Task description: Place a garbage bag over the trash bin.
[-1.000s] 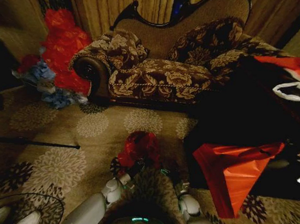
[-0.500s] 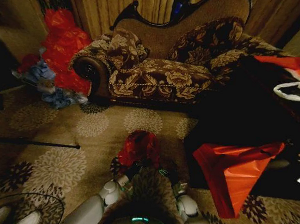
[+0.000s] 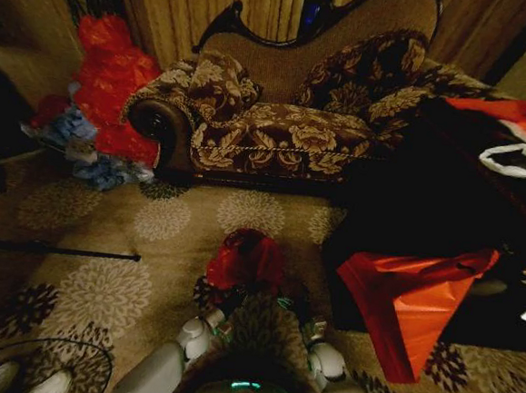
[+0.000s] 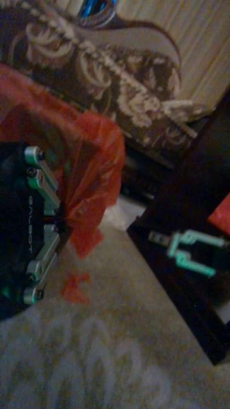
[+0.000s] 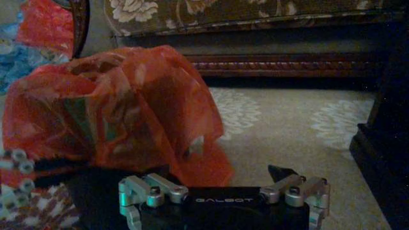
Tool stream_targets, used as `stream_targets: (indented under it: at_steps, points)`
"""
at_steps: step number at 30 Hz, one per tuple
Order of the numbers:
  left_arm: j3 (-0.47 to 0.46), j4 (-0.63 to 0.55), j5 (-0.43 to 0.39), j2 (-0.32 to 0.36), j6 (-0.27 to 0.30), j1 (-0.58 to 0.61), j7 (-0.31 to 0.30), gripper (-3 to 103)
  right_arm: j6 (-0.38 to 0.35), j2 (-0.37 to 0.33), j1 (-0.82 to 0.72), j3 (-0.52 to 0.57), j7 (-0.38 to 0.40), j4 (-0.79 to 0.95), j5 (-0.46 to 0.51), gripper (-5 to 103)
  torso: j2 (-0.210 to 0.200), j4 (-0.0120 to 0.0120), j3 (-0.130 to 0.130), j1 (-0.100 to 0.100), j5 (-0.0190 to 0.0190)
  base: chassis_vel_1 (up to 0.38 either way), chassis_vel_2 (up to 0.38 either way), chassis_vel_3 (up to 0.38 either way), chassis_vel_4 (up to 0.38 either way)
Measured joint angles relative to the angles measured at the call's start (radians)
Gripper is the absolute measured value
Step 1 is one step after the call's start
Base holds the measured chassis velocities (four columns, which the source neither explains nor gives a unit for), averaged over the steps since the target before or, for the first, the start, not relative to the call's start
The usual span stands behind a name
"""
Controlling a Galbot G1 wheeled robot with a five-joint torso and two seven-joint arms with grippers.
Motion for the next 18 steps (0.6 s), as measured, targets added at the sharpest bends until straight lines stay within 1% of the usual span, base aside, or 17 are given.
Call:
stream_targets:
  at_steps: [3, 4, 7, 8, 9, 11, 12, 14, 15, 16, 17, 18]
  points:
    - [-0.008, 0.06, -0.002, -0.023, -0.013, -0.016, 0.005, 2, -0.001, 0.001, 0.001, -0.001, 0.0, -0.003, -0.002, 100, 0.0, 0.0, 0.0, 0.0, 0.0, 0.0, 0.0, 0.0, 0.0]
    - [-0.008, 0.06, -0.002, -0.023, -0.013, -0.016, 0.005, 2, -0.001, 0.001, 0.001, -0.001, 0.0, -0.003, -0.002, 100, 0.0, 0.0, 0.0, 0.0, 0.0, 0.0, 0.0, 0.0, 0.0]
    - [-0.019, 0.128, -0.004, -0.041, -0.021, -0.035, 0.007, 2, -0.002, 0.001, 0.002, -0.002, 0.0, -0.003, -0.003, 100, 0.0, 0.0, 0.0, 0.0, 0.0, 0.0, 0.0, 0.0, 0.0]
    - [-0.019, 0.128, -0.004, -0.041, -0.021, -0.035, 0.007, 2, -0.002, 0.001, 0.002, -0.002, 0.0, -0.003, -0.003, 100, 0.0, 0.0, 0.0, 0.0, 0.0, 0.0, 0.0, 0.0, 0.0]
    - [-0.021, 0.146, -0.005, -0.045, -0.022, -0.04, 0.008, 5, -0.002, 0.001, 0.002, -0.002, 0.0, -0.003, -0.004, 100, 0.0, -0.0001, 0.0, 0.0, 0.0, 0.0, 0.0, 0.0, 0.0]
    - [-0.024, 0.173, -0.02, -0.05, -0.025, -0.046, 0.015, 2, -0.003, 0.002, 0.002, -0.003, 0.001, -0.004, -0.005, 100, 0.0, -0.0001, 0.0, 0.0, 0.0, 0.0, 0.0, 0.0, 0.0]
    - [-0.024, 0.173, -0.02, -0.05, -0.025, -0.046, 0.015, 2, -0.003, 0.002, 0.002, -0.003, 0.001, -0.004, -0.005, 100, 0.0, -0.0001, 0.0, 0.0, 0.0, 0.0, 0.0, 0.0, 0.0]
    - [-0.024, 0.171, -0.047, -0.049, -0.029, -0.041, 0.024, 0, -0.004, 0.004, 0.002, -0.004, 0.002, -0.003, -0.006, 100, 0.0, -0.0001, 0.0, 0.0, -0.0001, 0.0, 0.0, 0.0, 0.0]
    - [-0.019, 0.152, -0.08, -0.042, -0.029, -0.03, 0.04, 0, -0.005, 0.006, 0.002, -0.004, 0.002, -0.003, -0.007, 100, 0.0, -0.0001, 0.0, 0.0, -0.0001, 0.0, 0.0, 0.0, 0.0]
    - [-0.012, 0.122, -0.113, -0.03, -0.021, -0.011, 0.044, -2, -0.005, 0.008, 0.002, -0.004, 0.003, -0.002, -0.009, 100, 0.0, -0.0001, 0.0, 0.0, -0.0001, 0.0, 0.0, 0.0, 0.0]
    - [-0.009, 0.098, -0.135, -0.022, -0.014, 0.004, 0.047, 0, -0.005, 0.009, 0.001, -0.003, 0.003, -0.001, -0.011, 100, 0.0, -0.0001, 0.0, 0.0, -0.0001, 0.0, 0.0, 0.0, 0.0]
    - [-0.009, 0.098, -0.135, -0.022, -0.014, 0.004, 0.047, 0, -0.005, 0.009, 0.001, -0.003, 0.003, -0.001, -0.011, 100, 0.0, -0.0001, 0.0, 0.0, -0.0001, 0.0, 0.0, 0.0, 0.0]
